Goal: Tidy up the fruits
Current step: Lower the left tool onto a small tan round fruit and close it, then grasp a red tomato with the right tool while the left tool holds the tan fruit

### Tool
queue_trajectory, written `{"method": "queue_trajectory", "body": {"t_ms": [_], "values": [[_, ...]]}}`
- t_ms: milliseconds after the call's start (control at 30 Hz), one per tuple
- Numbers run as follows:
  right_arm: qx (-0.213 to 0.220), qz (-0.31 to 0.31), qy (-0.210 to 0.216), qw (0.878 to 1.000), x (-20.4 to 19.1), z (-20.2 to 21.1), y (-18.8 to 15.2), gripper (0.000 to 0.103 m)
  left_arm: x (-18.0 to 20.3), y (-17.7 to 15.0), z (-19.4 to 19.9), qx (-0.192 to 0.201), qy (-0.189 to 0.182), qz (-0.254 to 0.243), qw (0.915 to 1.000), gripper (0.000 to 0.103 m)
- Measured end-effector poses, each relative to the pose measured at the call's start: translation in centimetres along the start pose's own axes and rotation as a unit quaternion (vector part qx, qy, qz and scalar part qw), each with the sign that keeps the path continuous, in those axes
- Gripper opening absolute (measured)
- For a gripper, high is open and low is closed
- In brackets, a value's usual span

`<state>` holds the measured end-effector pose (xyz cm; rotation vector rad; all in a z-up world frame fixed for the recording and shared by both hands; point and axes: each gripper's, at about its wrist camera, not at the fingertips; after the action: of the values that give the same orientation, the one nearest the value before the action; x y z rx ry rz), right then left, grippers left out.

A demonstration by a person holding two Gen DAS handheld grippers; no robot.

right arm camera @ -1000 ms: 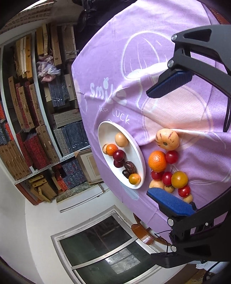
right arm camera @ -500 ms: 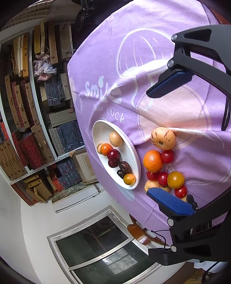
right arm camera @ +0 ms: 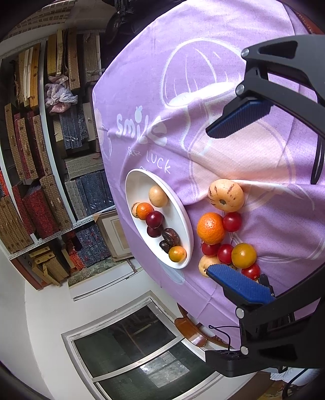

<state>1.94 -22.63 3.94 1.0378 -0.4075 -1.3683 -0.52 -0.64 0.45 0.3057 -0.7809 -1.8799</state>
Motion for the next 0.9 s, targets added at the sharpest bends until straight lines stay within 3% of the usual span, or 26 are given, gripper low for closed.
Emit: {"method": "queue_trajectory", "body": {"t_ms": [200,600,900], "values": [[-0.003,0.006,0.003,1.0,-0.2,-0.1,-0.2,0.099,-0.1,0.0,0.3,0.009,0.001,0.003,1.0,0.026],[-0.011,0.035,-0.004,0.999,-1.1,-0.8,-0.4,0.099,-4.8,-0.1,2.5,0.04,0.093,0.067,0.9926,0.026],[-0.045,0.161,0.046,0.985,-7.5,-1.5,-3.4,0.099,-6.1,-0.3,2.4,0.026,0.074,0.092,0.9927,0.027]]}}
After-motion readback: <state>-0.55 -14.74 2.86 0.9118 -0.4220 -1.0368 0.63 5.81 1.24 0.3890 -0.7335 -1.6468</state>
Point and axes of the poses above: each gripper's, at about its wrist camera, not at the fingertips, and z roughly against the way its jaws point, x to its right, y to its top, and after that the axes turned 8 degrees about -y, right-handed
